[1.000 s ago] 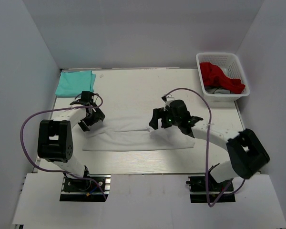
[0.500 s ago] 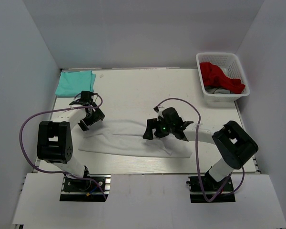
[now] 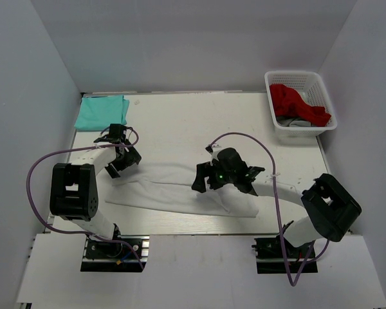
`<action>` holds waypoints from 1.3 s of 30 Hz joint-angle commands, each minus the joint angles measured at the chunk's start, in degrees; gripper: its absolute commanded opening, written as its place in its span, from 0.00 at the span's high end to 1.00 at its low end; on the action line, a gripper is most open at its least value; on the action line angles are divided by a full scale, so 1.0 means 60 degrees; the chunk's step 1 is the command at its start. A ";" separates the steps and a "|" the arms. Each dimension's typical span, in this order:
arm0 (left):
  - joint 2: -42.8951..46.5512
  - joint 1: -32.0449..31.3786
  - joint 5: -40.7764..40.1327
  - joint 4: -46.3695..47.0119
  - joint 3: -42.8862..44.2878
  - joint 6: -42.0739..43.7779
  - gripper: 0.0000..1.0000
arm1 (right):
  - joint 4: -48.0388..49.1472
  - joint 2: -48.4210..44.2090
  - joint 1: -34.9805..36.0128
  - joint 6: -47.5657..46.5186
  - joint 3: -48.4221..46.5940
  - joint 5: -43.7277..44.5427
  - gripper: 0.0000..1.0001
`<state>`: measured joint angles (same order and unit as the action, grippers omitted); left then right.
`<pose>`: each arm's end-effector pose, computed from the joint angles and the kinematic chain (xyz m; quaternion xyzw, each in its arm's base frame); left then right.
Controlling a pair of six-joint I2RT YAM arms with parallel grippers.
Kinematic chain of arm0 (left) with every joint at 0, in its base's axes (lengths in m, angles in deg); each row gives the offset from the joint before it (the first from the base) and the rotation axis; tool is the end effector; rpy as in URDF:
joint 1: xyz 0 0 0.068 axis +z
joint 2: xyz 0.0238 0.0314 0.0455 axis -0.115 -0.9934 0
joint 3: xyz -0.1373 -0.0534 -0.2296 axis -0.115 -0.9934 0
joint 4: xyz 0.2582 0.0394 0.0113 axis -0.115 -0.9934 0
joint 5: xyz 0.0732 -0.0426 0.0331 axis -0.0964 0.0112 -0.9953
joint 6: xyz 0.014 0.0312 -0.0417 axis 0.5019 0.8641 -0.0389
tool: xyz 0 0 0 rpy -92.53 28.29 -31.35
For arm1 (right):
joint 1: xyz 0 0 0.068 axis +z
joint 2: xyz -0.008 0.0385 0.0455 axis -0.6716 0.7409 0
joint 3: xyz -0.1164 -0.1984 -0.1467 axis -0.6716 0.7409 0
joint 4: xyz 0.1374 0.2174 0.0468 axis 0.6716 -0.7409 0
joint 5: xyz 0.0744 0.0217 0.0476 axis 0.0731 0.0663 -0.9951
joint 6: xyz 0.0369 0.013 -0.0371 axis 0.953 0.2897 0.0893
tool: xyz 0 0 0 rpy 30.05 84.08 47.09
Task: Fold and stack the t-shirts
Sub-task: Fold the other side of the tshirt into a rectangle
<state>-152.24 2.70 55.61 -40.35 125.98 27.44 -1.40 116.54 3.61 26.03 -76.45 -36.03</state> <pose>0.2924 -0.0133 0.1722 -0.3132 0.9325 0.0291 0.1774 0.2008 0.2161 0.1878 -0.1904 0.8667 0.3356 0.3161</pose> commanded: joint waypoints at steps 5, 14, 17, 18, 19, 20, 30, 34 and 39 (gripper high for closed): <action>0.0404 0.0035 -0.0099 -0.0029 -0.0020 0.0084 0.00 | -0.0124 0.0792 0.0408 0.0007 -0.0399 -0.0051 0.10; 0.0492 0.0035 -0.0099 0.0059 -0.0108 0.0084 0.00 | -0.1207 0.0414 0.1184 0.0050 -0.0546 -0.0258 0.10; 0.0492 0.0035 -0.0099 0.0059 -0.0108 0.0084 0.00 | -0.1705 0.0237 0.1360 0.0095 -0.0590 -0.0008 0.10; 0.0492 0.0035 -0.0099 0.0059 -0.0108 0.0084 0.00 | -0.1720 0.0222 0.1404 0.0066 -0.0575 0.0036 0.10; 0.0391 0.0035 -0.0099 0.0059 -0.0108 0.0084 0.00 | -0.1764 0.0221 0.1463 0.0095 -0.0619 0.0036 0.10; 0.0390 0.0035 -0.0099 0.0059 -0.0108 0.0084 0.00 | -0.1851 0.0221 0.1521 0.0066 -0.0677 0.0051 0.10; 0.0303 0.0035 -0.0099 0.0059 -0.0108 0.0084 0.00 | -0.2496 0.0163 0.2399 -0.0110 -0.1102 0.0284 0.10; 0.0302 0.0035 -0.0099 0.0059 -0.0108 0.0084 0.00 | -0.3067 0.0119 0.2780 -0.0008 -0.1366 0.1130 0.10; 0.0302 0.0035 -0.0230 0.0059 -0.0108 -0.0003 0.00 | -0.4205 -0.0057 0.2869 0.0796 -0.1337 0.3151 0.10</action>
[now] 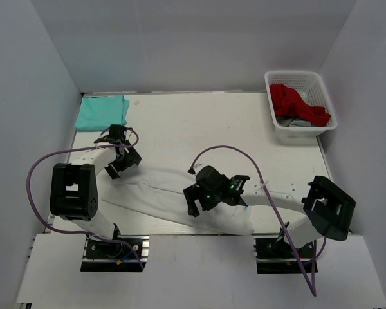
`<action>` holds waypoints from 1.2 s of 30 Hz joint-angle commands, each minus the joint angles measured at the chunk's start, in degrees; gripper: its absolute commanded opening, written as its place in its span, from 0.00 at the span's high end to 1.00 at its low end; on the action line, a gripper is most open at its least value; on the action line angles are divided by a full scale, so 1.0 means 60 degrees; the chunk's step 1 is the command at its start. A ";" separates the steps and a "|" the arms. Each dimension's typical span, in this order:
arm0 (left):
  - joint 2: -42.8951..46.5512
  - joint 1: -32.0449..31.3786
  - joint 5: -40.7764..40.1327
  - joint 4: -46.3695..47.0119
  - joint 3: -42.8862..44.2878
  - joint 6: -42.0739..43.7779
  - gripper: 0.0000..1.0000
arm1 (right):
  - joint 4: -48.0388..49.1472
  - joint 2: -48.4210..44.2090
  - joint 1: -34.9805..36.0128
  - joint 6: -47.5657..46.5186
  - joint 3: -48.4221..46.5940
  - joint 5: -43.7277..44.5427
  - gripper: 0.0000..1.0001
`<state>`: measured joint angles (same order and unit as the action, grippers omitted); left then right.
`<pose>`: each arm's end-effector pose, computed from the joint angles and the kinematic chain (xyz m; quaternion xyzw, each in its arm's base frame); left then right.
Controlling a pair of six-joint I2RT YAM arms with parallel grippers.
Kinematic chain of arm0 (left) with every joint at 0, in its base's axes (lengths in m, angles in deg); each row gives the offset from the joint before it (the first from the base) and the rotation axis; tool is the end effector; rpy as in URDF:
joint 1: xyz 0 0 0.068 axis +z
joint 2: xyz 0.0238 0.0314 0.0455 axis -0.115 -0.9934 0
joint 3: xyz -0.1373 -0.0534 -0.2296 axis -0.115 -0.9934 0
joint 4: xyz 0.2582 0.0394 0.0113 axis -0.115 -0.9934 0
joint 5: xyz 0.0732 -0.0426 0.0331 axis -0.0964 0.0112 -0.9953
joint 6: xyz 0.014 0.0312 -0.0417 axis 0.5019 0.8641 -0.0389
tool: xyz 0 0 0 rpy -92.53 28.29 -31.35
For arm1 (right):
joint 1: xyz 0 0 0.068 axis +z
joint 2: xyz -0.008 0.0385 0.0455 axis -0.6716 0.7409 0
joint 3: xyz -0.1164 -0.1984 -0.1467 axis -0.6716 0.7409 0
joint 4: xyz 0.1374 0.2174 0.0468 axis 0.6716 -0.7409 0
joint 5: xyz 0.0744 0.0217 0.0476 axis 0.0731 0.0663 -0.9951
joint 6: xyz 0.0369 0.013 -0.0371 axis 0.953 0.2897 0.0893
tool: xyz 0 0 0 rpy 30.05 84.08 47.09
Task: Fold and stack the t-shirts
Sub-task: Fold the other side of the tshirt into a rectangle, then rotate the tshirt 90 degrees
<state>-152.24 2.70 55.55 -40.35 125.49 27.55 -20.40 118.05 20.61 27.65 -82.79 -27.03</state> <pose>0.2907 -0.0132 0.1699 -0.3122 0.9335 0.0314 0.1737 0.1332 0.2616 0.1874 -0.2846 0.8954 0.2546 0.2288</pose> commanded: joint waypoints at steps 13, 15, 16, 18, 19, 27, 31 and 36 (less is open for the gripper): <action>0.0508 0.0123 -0.0352 -0.0307 -0.0555 -0.0769 0.00 | 0.0608 -0.2783 -0.1678 0.1569 0.2530 0.1146 0.10; 0.0391 0.0123 -0.0352 -0.0439 -0.0555 -0.0856 0.00 | 0.1077 -0.2755 -0.2102 0.1306 0.2867 0.0503 0.10; 0.0390 0.0123 -0.0352 -0.0439 -0.0468 -0.0857 0.00 | 0.1152 -0.2668 -0.2350 0.1247 0.2941 0.0411 0.10; 0.0200 0.0123 -0.0235 -0.0527 -0.0467 -0.0857 0.00 | 0.1605 -0.2346 -0.2688 0.1013 0.3147 -0.0405 0.10; 0.0199 0.0123 -0.0235 -0.0527 -0.0351 -0.0944 0.00 | 0.1694 -0.1837 -0.2936 0.1041 0.3205 -0.0569 0.10; -0.0898 0.0007 -0.0030 -0.0614 0.0776 -0.1046 0.00 | 0.2677 0.0728 -0.5512 0.0177 0.2170 -0.1597 0.10; -0.1777 -0.0082 0.0058 -0.1315 0.2063 -0.1047 0.00 | 0.1964 0.1960 -0.6641 -0.0232 0.0024 -0.1014 0.10; -0.1692 -0.0082 0.0187 -0.2477 0.1254 -0.1823 0.00 | 0.0524 0.4230 -0.7391 -0.0731 -0.3143 -0.0381 0.10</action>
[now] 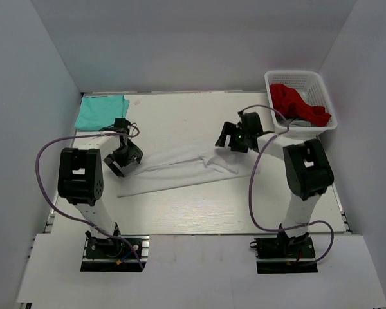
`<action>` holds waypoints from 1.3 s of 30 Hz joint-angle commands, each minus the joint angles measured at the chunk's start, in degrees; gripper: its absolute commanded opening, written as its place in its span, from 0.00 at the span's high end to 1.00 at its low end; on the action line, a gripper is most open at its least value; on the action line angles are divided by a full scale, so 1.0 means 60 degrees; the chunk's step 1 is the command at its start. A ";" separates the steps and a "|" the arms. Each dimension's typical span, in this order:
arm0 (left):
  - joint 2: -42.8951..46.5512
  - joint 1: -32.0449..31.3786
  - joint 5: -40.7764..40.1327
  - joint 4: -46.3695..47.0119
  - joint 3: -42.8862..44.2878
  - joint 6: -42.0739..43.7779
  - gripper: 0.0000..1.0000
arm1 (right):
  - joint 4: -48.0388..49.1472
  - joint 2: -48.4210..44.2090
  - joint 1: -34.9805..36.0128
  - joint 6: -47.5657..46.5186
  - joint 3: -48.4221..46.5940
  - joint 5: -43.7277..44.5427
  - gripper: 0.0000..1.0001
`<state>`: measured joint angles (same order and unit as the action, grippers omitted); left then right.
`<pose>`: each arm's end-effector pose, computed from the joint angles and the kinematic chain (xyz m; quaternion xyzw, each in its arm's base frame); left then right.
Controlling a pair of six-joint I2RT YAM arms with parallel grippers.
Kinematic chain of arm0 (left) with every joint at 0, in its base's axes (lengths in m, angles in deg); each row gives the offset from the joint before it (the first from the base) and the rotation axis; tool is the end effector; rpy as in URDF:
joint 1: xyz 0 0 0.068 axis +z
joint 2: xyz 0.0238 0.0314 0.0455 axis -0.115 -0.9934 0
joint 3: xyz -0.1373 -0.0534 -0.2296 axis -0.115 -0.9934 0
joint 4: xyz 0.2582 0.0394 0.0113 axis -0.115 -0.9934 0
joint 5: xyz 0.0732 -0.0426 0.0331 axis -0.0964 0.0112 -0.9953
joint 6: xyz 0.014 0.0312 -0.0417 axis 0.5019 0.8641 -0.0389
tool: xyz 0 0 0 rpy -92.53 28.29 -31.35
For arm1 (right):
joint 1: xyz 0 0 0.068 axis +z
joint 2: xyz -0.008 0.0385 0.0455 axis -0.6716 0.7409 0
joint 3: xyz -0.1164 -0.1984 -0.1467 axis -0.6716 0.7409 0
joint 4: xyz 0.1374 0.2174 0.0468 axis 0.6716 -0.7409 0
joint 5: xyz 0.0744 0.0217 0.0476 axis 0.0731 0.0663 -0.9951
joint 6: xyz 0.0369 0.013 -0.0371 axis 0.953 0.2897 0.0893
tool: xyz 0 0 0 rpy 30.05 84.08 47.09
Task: Fold and stack the t-shirts
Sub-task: Rotate the tshirt 90 degrees
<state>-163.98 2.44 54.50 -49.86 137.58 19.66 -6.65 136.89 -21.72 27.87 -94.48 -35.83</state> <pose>0.3277 -0.0165 0.1604 -0.3702 0.9205 0.0622 0.1085 0.3478 0.1368 0.1631 0.0268 0.9148 0.2406 0.3232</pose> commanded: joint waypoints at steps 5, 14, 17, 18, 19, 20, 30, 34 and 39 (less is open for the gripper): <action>0.1625 -0.0579 0.3379 0.0223 -0.3006 0.0134 0.00 | -0.1974 0.2849 -0.0555 -0.1321 -0.4052 0.0823 0.10; 0.4248 -0.2337 0.7928 -0.0543 -0.5217 0.2286 0.00 | -0.2292 0.5467 -0.0424 -0.3138 -0.8240 -0.1093 0.10; 0.5054 -0.2631 0.9200 0.0355 -0.5019 0.2523 0.00 | -0.3289 0.6015 -0.0175 -0.3536 -0.9535 -0.0571 0.10; 0.5186 -0.2733 0.8038 -0.0167 -0.4653 0.2611 0.00 | -0.3263 0.5739 -0.0058 -0.3681 -0.9625 -0.0002 0.10; 0.5275 -0.2734 0.7229 -0.0492 -0.4200 0.2728 0.00 | -0.3190 0.5214 -0.0028 -0.3668 -0.9451 0.0177 0.10; 0.5377 -0.2734 0.6466 -0.0770 -0.3282 0.2729 0.00 | -0.2972 0.4933 0.0030 -0.3610 -0.9073 0.0324 0.10; 0.6345 -0.2543 0.2652 0.0706 -0.2028 0.1676 0.00 | -0.4727 0.1680 0.1230 -0.1121 -0.6103 0.3577 0.10; 0.6154 -0.2543 0.2797 0.1408 -0.2407 0.1586 0.00 | -0.4933 0.1064 0.1700 -0.0009 -0.4839 0.3724 0.10; 0.5307 -0.2543 0.2622 0.1380 -0.2847 0.1382 0.00 | -0.4363 0.0317 0.2228 0.0579 -0.3051 0.3081 0.10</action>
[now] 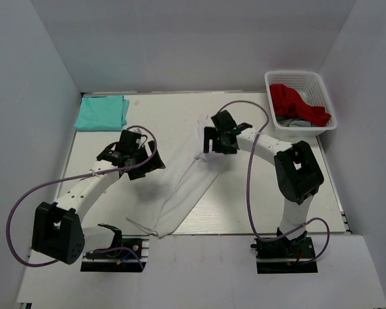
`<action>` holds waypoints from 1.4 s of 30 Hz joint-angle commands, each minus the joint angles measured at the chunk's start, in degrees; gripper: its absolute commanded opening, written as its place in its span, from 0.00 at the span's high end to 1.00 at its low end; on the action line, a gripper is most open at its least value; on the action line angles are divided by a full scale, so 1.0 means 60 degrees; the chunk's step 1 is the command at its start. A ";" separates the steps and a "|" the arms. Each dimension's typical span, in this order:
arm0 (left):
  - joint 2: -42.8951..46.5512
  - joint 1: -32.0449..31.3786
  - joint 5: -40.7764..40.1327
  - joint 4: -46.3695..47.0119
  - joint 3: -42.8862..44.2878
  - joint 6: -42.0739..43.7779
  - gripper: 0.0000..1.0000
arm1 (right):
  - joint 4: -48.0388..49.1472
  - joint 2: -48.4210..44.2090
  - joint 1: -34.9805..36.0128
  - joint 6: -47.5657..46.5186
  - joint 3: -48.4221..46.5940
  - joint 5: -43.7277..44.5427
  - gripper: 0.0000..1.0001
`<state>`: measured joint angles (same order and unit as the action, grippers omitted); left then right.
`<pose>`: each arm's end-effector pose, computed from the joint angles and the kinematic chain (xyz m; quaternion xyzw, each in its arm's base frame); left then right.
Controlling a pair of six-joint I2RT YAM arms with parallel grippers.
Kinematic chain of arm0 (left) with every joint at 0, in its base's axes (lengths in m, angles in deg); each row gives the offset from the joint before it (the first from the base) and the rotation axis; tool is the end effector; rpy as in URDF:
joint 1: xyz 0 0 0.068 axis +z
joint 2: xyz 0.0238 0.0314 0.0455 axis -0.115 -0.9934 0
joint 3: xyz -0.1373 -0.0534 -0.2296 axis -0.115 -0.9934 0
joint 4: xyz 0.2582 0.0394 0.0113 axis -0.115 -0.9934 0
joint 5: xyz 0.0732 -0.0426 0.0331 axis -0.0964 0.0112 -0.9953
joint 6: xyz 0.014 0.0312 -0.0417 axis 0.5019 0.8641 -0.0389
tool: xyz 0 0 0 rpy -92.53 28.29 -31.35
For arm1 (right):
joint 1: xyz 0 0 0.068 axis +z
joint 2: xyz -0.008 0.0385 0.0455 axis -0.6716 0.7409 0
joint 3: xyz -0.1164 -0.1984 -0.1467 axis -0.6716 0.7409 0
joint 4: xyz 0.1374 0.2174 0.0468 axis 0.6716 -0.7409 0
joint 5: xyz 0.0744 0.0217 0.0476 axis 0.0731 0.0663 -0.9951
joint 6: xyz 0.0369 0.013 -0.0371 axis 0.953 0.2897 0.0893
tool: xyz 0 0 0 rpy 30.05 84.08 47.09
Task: Fold and stack the t-shirts
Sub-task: Rotate the tshirt 90 degrees
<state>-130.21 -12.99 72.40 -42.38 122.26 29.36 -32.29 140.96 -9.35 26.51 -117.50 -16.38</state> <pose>0.2260 -0.0844 0.2469 -0.1327 0.9456 -0.1841 0.2332 0.3509 0.2200 0.2262 -0.0211 0.9373 0.1075 0.3308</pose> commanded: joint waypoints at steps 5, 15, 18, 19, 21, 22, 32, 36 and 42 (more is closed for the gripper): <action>-0.0850 0.0028 -0.0347 0.0134 -0.0484 -0.0323 0.00 | 0.1448 -0.0100 0.0122 0.0967 0.1856 -0.1260 0.10; -0.0939 0.0028 -0.0348 0.0325 -0.0485 -0.0324 0.00 | 0.1947 0.1132 -0.1119 0.0150 0.0979 -0.1083 0.10; -0.1040 -0.0059 -0.0348 0.0514 -0.0484 -0.0236 0.00 | 0.2678 0.1644 -0.1575 -0.1031 0.0497 -0.2132 0.10; -0.1041 -0.0161 -0.0348 0.0704 -0.0484 -0.0236 0.00 | 0.2869 0.1892 -0.1649 -0.1272 0.0393 -0.2227 0.10; -0.1231 -0.0162 0.0161 0.0924 -0.0484 -0.0236 0.00 | 0.3397 0.2244 -0.1766 -0.2320 -0.0263 -0.2432 0.10; -0.1319 -0.0162 0.0324 0.1186 -0.0484 -0.0120 0.00 | 0.3267 0.2551 -0.1825 -0.2648 -0.0891 -0.2854 0.10; -0.2184 -0.0162 0.0692 0.1716 -0.0484 -0.0031 0.00 | 0.0556 0.3349 -0.1709 -0.3678 -0.4751 -0.0576 0.10; -0.2373 -0.0162 0.0487 0.1716 -0.0266 -0.0031 0.00 | 0.0322 0.3241 -0.1402 -0.3179 -0.4807 0.0817 0.10; -0.2565 -0.0162 0.0399 0.1716 -0.0074 0.0159 0.00 | -0.0425 0.4775 -0.0772 -0.3325 -0.6828 0.1185 0.10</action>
<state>-145.73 -13.78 75.37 -33.20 119.64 29.36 -32.51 165.64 -16.13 6.56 -152.51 -12.99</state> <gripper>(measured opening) 0.994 0.904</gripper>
